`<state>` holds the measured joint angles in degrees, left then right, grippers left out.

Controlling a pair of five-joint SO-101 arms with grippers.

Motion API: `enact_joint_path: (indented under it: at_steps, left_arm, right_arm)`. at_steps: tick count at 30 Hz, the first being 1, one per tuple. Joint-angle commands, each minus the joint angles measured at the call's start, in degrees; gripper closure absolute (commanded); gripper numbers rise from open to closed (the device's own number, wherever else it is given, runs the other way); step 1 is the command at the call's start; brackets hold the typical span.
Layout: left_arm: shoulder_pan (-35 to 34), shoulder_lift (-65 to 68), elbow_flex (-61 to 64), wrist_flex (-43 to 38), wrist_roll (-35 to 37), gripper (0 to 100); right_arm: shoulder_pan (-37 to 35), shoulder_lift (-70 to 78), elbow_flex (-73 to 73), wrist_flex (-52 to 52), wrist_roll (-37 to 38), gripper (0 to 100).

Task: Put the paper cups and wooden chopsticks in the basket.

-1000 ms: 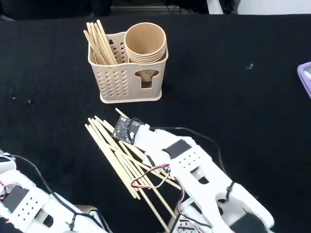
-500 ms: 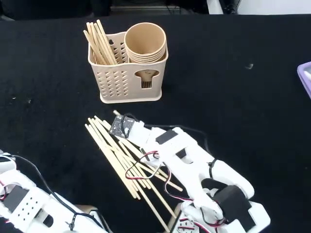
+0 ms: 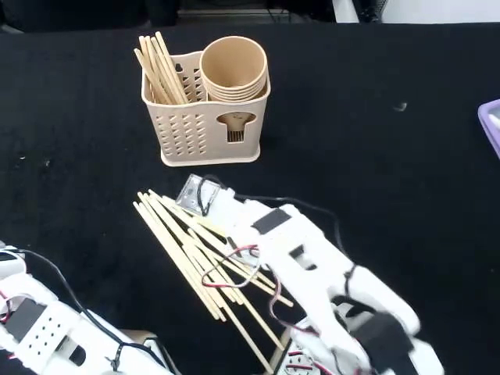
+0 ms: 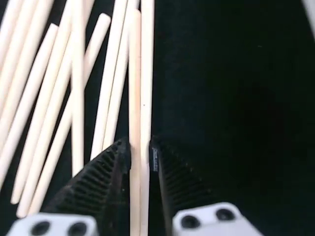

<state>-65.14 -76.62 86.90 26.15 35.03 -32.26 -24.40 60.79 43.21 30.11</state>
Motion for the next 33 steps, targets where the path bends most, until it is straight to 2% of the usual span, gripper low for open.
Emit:
enact_joint_path:
  at_steps: [1, 6, 8, 13, 17, 21, 24, 28, 33]
  left_arm:
    - [2.2, -0.5, -2.6, -1.0, 0.0, 81]
    - [4.2, -0.7, -1.5, -1.2, -0.3, 81]
    - [5.7, -0.7, -1.2, -1.2, -2.7, 81]
    - [15.2, -0.3, -0.7, -0.2, -13.9, 81]
    - [24.2, -0.5, -1.7, 4.8, -22.8, 81]
    - [31.1, -0.2, -2.3, 8.0, -28.0, 81]
    - [34.3, -0.2, -2.1, 9.1, -30.4, 81]
    - [35.1, -0.6, -0.5, 8.7, -30.9, 81]
    - [35.3, -0.7, -0.2, 8.7, -30.8, 81]
  right_arm:
    - [-0.2, -12.4, 2.3, 1.0, -2.7, 98.8]
    - [-0.1, -27.3, 7.2, 1.1, -6.9, 98.8]
    - [-0.1, -33.0, 7.7, 1.5, -8.9, 98.8]
    - [-0.1, -46.8, 7.0, 1.7, -15.6, 98.7]
    - [-0.1, -53.1, 0.2, 6.1, -18.2, 98.7]
    - [-0.1, -51.9, -12.5, 8.0, -19.9, 98.7]
    - [-0.1, -46.9, -21.6, 5.5, -22.0, 98.7]
    - [-0.2, -36.3, -29.0, -3.3, -24.9, 98.7]
    - [-0.3, -21.5, -34.4, -17.1, -25.1, 98.7]
